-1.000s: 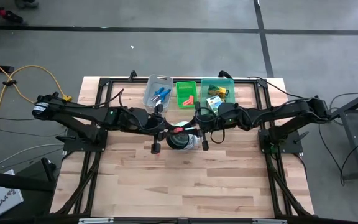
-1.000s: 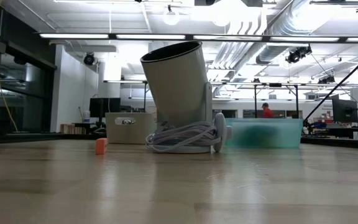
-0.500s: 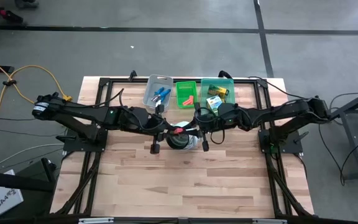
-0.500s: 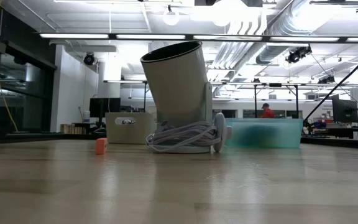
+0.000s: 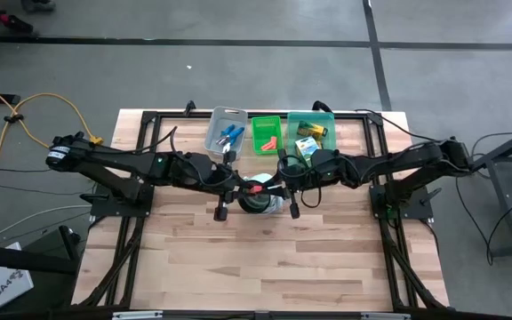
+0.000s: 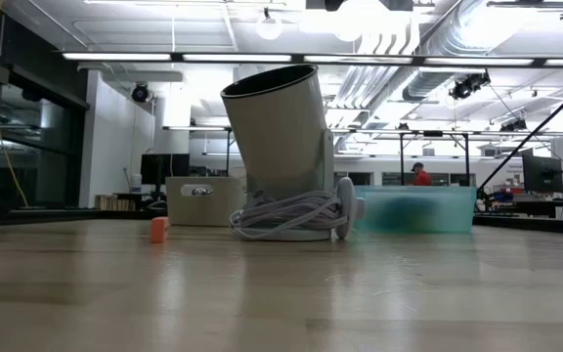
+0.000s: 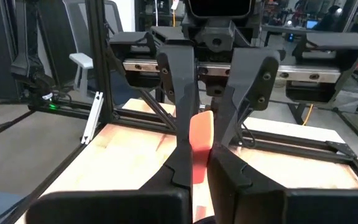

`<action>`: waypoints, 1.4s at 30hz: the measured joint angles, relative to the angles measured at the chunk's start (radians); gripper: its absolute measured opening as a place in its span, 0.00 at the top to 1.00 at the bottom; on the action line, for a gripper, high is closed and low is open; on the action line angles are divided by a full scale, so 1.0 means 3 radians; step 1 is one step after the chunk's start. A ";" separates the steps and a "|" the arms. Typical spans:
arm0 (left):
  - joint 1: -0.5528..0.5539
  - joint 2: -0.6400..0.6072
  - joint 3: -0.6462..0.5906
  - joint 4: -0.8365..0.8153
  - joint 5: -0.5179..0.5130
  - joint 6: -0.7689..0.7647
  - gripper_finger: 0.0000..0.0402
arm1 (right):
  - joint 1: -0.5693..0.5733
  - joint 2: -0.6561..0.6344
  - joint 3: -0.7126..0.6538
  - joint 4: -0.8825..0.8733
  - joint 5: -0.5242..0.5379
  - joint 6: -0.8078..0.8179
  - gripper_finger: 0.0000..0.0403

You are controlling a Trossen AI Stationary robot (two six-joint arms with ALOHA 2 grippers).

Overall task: Pick & Place School Supplies
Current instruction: Put the orange eraser into the green bin

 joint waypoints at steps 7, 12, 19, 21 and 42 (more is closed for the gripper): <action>0.0000 -0.0016 -0.0003 0.0008 0.0003 -0.0001 0.83 | 0.0000 0.0000 0.0001 -0.0066 0.0000 0.0069 0.96; 0.0000 -0.0070 -0.0003 0.0021 0.0006 -0.0001 0.83 | 0.0001 0.0000 0.0000 -0.0196 0.0070 0.0091 0.96; -0.0064 -0.0103 -0.0003 -0.0018 0.0003 0.0023 0.83 | -0.0003 -0.0002 0.0000 -0.0204 0.0200 0.0050 0.96; -0.0075 -0.0113 -0.0003 -0.0048 -0.0002 0.0022 0.83 | -0.0007 -0.0028 0.0000 -0.0214 0.0302 0.0008 0.96; -0.0084 -0.0164 -0.0001 -0.0081 -0.0023 0.0063 0.83 | -0.1235 -0.0019 -0.0001 -0.0701 0.0527 0.0163 0.96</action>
